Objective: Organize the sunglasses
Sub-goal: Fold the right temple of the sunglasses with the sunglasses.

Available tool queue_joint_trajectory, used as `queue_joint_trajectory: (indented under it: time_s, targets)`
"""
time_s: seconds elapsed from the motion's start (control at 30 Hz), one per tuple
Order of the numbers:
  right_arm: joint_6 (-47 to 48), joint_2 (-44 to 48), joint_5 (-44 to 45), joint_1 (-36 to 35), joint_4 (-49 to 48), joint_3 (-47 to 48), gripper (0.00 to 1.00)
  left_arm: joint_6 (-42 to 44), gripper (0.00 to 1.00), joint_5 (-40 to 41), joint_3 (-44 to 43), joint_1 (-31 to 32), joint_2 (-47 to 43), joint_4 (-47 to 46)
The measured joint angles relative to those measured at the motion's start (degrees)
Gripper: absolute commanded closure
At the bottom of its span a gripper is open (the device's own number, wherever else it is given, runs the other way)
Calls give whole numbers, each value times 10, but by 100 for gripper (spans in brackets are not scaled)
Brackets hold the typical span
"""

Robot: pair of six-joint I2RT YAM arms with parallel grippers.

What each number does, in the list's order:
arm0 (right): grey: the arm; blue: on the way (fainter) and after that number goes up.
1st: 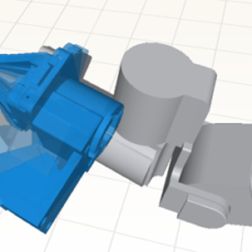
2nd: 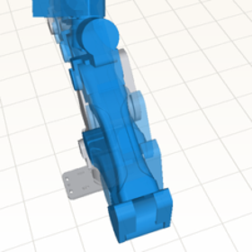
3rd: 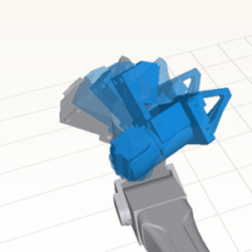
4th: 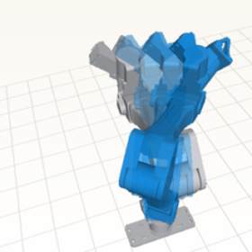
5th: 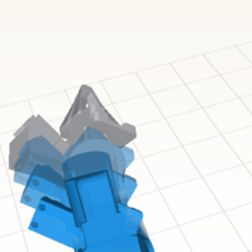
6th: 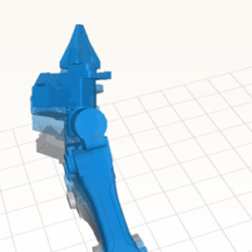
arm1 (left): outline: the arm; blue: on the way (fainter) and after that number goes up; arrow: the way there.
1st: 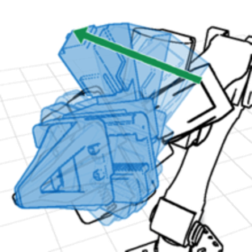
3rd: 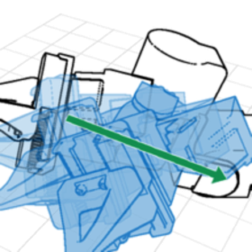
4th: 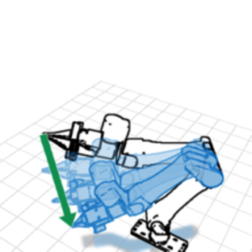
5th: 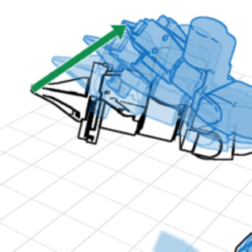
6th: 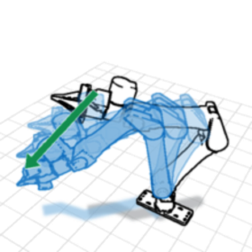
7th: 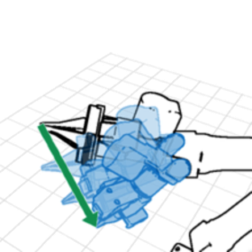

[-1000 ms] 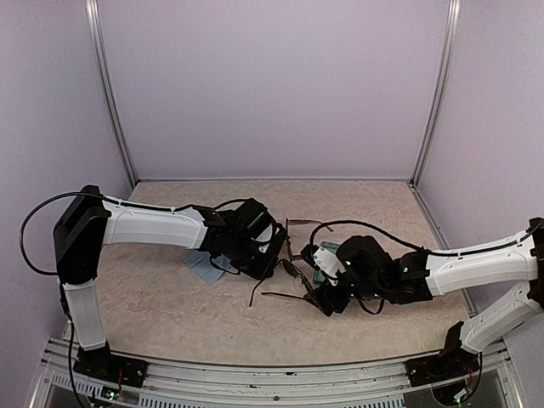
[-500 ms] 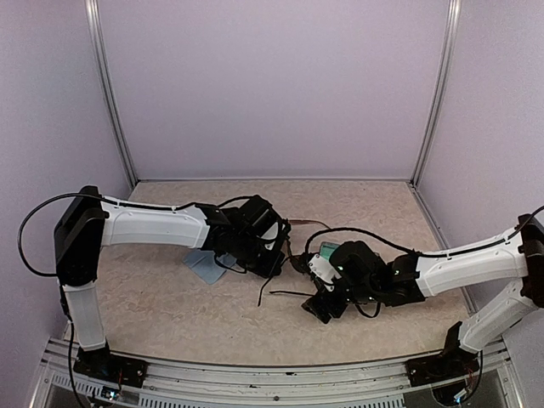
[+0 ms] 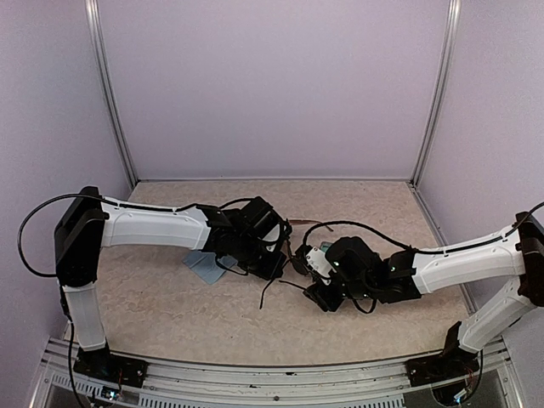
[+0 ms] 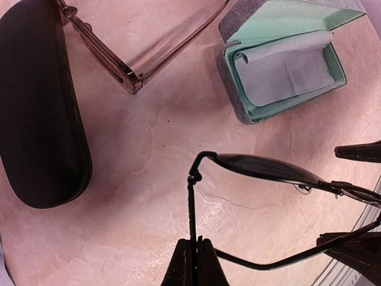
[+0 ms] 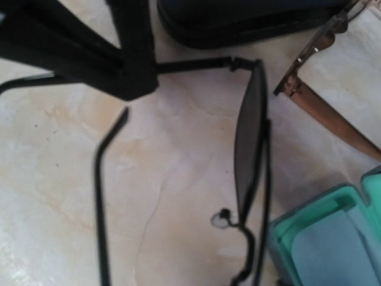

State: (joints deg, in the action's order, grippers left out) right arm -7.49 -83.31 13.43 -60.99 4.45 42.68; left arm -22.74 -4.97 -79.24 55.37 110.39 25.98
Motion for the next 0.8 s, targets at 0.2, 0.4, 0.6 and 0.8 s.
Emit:
queue_joint_trajectory:
  time_s: [0.2,0.4,0.6,0.8]
  targets:
    - [2,0,10,0,0,0,53,0,100,0,0,0,0,0]
    - [4,0,12,0,4,0,61,0,100,0,0,0,0,0]
    - [5,0,16,0,8,0,67,-3,99,-8,0,0,0,0]
    - [5,1,18,0,10,0,75,-9,94,-19,0,0,0,-4]
